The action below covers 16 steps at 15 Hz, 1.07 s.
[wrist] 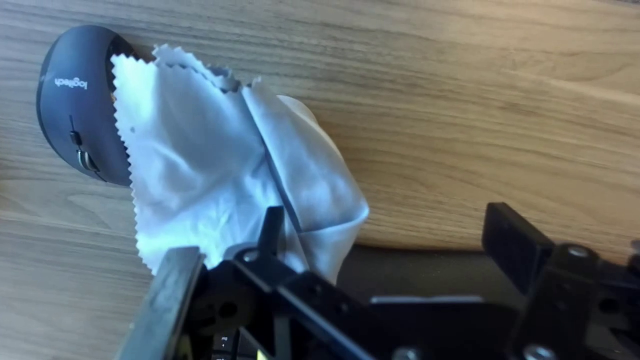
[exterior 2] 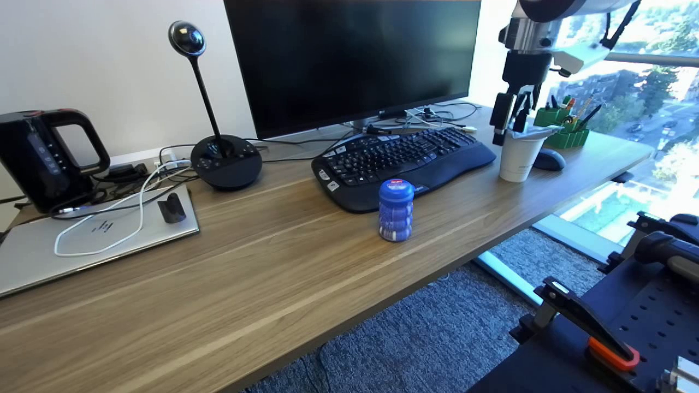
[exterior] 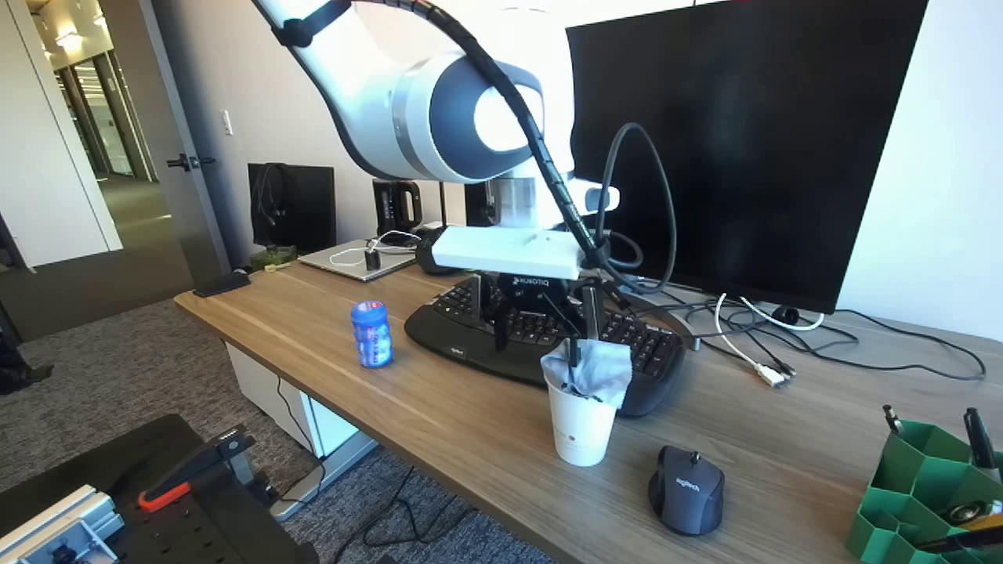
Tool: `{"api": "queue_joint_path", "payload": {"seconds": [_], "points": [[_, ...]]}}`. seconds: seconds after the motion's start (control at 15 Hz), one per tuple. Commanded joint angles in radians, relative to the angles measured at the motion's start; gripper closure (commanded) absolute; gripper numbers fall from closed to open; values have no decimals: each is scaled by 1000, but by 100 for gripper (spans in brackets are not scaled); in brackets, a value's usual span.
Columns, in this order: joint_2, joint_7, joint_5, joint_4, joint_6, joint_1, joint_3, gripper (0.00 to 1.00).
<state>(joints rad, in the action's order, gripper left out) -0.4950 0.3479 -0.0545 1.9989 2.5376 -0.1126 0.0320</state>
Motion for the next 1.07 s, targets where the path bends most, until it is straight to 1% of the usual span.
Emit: {"api": "queue_joint_path", "payload": {"seconds": [0.0,1.0], "points": [[-12,4,-21,-5,13,-13,-7,0],[-49,-6,-46,-17,-1,-9,5,0]]}}
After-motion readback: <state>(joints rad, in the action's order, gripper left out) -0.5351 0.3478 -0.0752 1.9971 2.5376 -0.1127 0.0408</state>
